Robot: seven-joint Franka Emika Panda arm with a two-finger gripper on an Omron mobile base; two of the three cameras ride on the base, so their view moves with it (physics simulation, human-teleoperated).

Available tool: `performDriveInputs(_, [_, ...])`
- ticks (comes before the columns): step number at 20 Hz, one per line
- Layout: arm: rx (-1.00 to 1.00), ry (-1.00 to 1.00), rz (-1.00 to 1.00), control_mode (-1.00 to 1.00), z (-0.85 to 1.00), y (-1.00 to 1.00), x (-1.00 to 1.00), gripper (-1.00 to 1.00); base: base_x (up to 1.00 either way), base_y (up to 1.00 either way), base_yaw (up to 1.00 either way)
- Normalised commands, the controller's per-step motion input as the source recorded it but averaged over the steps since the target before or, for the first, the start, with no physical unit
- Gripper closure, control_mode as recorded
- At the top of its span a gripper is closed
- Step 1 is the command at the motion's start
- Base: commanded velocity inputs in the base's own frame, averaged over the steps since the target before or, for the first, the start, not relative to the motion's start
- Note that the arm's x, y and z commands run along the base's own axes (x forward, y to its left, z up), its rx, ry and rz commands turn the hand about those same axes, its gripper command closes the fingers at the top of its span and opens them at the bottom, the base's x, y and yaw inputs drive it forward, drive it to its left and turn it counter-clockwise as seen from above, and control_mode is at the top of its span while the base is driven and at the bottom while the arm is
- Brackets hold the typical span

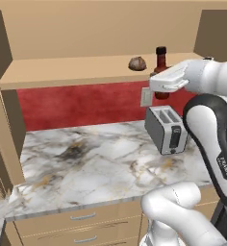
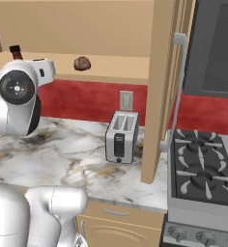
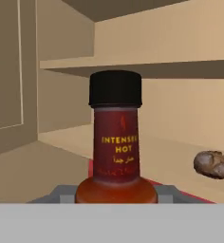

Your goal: The dining table condiment station is running low on condiment bottle. Refill the condiment station by opening the cabinet and taking the condiment bottle from the cabinet and placing it on the dining table.

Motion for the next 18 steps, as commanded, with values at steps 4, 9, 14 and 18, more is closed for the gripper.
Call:
performDriveInputs(4, [0.0, 0.0, 0.21, -1.0, -0.06, -0.04, 0.0, 1.0, 0.0, 0.0, 0.0])
performDriveInputs(9, [0.0, 0.0, 0.17, -1.0, -0.17, 0.0, 0.0, 1.0, 0.0, 0.0, 0.0])
performDriveInputs(14, [-0.01, 0.0, 0.04, -1.0, -0.04, 0.0, 0.0, 1.0, 0.0, 0.0, 0.0])
performDriveInputs(18, [-0.03, -0.02, 0.0, 1.0, -0.06, 0.04, -0.08, 1.0, -0.11, 0.05, 0.0])
